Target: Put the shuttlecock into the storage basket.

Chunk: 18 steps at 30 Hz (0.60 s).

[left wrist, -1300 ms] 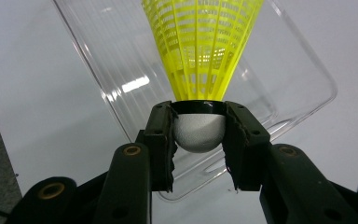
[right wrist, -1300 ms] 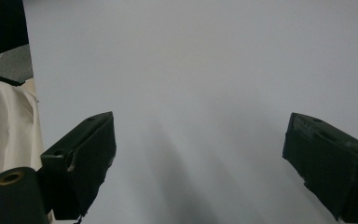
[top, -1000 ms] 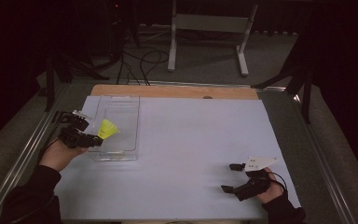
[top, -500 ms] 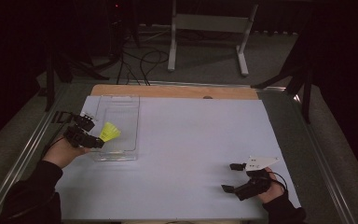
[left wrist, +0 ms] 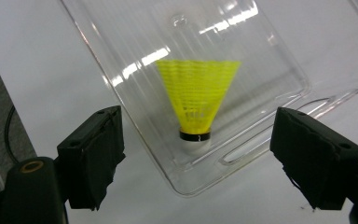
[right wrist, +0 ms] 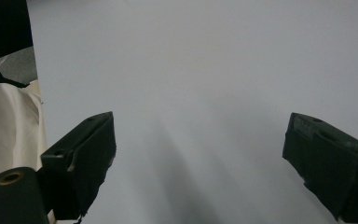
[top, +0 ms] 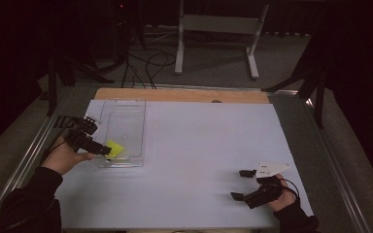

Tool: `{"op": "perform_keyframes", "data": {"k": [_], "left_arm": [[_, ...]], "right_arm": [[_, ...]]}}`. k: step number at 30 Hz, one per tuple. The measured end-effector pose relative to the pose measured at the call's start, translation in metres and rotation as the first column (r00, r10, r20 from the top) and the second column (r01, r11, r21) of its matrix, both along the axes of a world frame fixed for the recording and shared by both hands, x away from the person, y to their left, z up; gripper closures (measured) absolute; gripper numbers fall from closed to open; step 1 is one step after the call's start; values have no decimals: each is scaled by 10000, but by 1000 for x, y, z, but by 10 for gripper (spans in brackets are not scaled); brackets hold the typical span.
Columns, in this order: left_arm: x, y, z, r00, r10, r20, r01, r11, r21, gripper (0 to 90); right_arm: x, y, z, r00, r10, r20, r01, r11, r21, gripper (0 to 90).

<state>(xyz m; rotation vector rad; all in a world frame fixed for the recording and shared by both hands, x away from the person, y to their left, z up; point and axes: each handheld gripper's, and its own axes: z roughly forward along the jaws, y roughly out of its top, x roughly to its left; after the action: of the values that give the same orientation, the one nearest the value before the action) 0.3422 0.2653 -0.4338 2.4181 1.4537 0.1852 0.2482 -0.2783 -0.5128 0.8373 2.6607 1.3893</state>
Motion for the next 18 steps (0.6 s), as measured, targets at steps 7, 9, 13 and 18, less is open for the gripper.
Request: {"op": "perform_keyframes", "data": {"k": [7, 9, 13, 18], "left_arm": [[0, -4, 7, 9998, -205, -47, 201, 9971, -730, 96], [0, -6, 8, 9986, -525, -46, 518, 9942, -939, 7], [-1, -12, 13, 9948, -846, 563, 894, 9921, -879, 0], [1, -20, 17, 9840, -1013, 1467, 1201, 9848, -1253, 0]], "right_arm": [[0, 1, 0, 10000, -3, 17, 3, 10000, -8, 97], [0, 0, 0, 10000, -12, -3, 12, 10000, -30, 97], [0, 0, 0, 10000, -52, -11, 52, 10000, -37, 97], [0, -1, -1, 10000, -98, -11, 98, 10000, 13, 97]]}}
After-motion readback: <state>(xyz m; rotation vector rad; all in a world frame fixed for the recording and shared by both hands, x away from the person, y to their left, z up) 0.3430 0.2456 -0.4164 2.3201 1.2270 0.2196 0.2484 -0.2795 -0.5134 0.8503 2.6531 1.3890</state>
